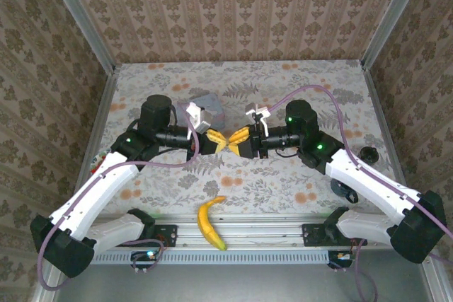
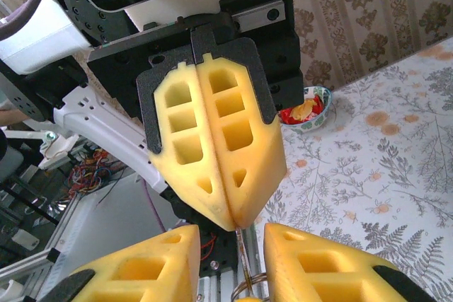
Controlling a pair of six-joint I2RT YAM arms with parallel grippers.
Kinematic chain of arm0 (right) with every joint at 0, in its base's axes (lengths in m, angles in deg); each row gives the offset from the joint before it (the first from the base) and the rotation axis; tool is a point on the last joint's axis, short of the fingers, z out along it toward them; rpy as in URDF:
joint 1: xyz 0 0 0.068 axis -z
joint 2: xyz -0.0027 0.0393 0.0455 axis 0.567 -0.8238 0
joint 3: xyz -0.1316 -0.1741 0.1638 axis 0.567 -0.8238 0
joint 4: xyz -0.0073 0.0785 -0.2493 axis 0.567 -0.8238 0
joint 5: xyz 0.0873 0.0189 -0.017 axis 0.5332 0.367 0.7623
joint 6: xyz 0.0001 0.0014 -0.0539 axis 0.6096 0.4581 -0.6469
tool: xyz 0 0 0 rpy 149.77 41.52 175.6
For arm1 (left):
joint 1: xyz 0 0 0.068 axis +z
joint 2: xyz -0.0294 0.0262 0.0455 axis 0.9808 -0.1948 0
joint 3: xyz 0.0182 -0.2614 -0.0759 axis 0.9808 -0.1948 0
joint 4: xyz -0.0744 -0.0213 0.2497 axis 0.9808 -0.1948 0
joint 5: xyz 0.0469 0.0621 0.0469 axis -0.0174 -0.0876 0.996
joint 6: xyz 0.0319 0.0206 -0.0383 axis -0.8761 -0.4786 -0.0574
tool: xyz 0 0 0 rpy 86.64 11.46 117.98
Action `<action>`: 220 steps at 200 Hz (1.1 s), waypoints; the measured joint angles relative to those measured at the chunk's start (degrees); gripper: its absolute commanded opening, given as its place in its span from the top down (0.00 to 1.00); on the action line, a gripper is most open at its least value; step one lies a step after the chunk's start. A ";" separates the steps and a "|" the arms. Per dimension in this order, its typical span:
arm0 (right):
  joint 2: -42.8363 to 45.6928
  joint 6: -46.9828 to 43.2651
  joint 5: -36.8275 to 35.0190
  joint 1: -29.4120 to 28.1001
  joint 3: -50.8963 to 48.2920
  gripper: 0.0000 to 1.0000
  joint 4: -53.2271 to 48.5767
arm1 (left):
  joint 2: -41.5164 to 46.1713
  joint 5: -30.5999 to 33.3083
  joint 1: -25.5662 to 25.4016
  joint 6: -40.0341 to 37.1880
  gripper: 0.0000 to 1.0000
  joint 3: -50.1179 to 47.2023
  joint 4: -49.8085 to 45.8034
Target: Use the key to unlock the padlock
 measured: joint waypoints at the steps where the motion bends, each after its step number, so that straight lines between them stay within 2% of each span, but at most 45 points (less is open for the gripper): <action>1: -0.02 0.00 -0.02 0.00 0.00 0.70 0.00 | 0.02 0.00 0.00 0.00 1.00 -0.02 0.00; 65: -0.63 0.00 0.22 -0.04 -0.09 0.71 0.00 | 0.42 -0.02 0.00 0.44 1.00 -0.02 0.44; 98: -0.63 0.07 0.22 -0.11 -0.31 0.80 0.00 | 0.42 0.00 0.00 0.44 1.00 -0.02 0.44; 141: -0.63 -0.42 0.24 -0.09 -0.33 1.00 0.02 | 0.44 0.04 0.02 0.48 1.00 -0.39 0.37; 187: -0.61 -0.48 0.22 -0.09 -0.63 1.00 0.04 | 0.96 0.81 0.02 1.66 1.00 -1.14 0.90; 190: -0.61 -0.50 0.22 -0.09 -0.63 1.00 0.04 | 1.01 0.87 0.02 1.86 0.97 -1.22 1.05; 206: -0.61 -0.48 0.15 -0.09 -0.66 1.00 0.07 | 1.40 1.40 0.11 2.97 0.66 -1.86 2.45; 220: -0.46 -0.50 0.11 -0.11 -0.94 1.00 0.00 | 1.97 3.41 0.79 4.92 0.34 -2.27 4.42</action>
